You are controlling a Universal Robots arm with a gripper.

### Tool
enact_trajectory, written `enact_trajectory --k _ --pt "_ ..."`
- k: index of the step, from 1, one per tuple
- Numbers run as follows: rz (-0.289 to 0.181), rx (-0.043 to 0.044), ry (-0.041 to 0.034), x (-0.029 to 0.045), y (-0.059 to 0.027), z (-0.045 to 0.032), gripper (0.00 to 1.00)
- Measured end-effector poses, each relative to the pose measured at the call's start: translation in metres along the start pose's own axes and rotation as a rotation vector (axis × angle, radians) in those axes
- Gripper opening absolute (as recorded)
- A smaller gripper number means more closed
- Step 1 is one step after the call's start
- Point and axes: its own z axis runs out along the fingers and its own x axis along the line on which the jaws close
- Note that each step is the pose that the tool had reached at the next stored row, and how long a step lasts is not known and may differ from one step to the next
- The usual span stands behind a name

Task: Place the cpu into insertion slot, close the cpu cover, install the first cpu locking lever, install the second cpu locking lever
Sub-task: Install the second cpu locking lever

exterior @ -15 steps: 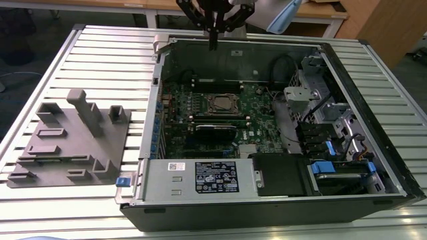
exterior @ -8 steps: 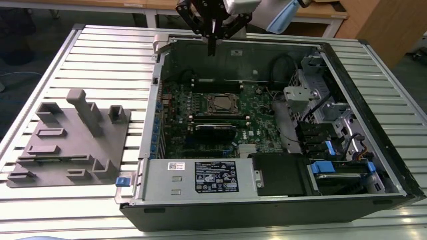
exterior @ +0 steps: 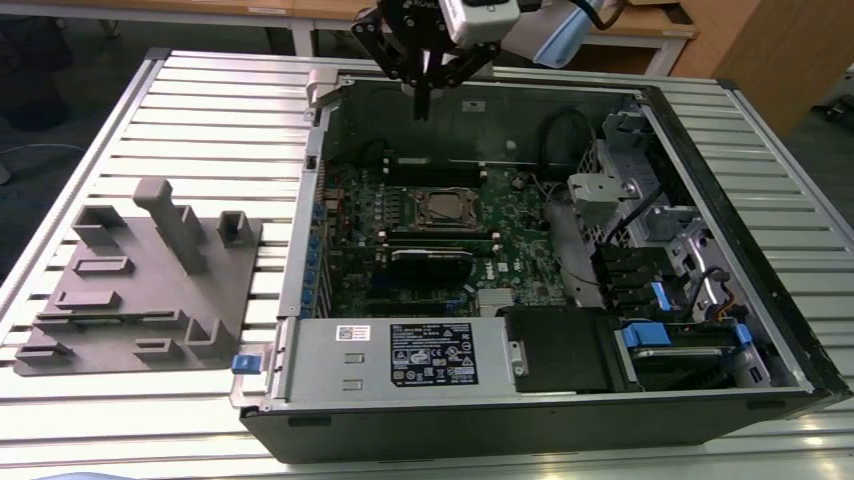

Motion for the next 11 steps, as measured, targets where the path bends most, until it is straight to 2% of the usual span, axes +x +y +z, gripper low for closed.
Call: enact_trajectory --k 11 --pt "0.0 -0.0005 -0.0001 0.0 0.0 0.0007 0.11"
